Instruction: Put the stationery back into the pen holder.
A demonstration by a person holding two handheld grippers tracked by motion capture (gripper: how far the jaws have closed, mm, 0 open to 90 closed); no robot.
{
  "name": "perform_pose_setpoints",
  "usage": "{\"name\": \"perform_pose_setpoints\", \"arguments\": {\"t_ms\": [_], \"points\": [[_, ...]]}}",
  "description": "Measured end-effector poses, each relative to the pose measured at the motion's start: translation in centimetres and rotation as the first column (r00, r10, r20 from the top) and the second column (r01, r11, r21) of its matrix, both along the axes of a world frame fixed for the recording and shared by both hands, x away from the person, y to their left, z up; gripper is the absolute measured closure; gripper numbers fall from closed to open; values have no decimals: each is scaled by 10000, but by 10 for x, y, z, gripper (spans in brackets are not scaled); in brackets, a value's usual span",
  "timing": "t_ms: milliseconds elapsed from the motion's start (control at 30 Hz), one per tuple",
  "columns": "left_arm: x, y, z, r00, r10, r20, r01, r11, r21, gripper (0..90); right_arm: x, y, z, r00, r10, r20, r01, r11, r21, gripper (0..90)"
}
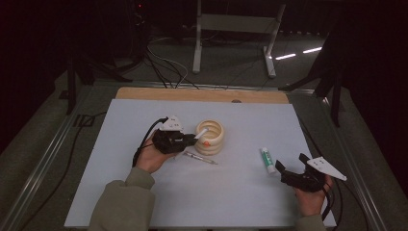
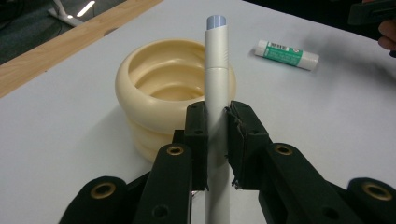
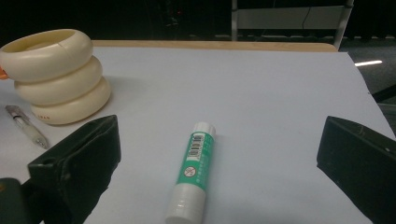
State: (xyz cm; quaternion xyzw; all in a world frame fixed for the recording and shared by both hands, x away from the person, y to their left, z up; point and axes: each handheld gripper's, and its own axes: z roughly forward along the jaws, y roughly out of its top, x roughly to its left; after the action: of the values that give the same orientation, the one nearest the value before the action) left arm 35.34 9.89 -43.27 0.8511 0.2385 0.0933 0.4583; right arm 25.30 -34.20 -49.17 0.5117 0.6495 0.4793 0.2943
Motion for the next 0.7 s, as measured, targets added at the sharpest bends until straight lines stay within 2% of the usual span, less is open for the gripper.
{"name": "perform_pose_setpoints", "arguments": {"t_ms": [700], "points": [[6, -4, 11, 9998, 127, 119, -123, 9994, -310, 792, 0, 0, 0, 10000, 31, -7, -31, 10000, -15, 0]]}}
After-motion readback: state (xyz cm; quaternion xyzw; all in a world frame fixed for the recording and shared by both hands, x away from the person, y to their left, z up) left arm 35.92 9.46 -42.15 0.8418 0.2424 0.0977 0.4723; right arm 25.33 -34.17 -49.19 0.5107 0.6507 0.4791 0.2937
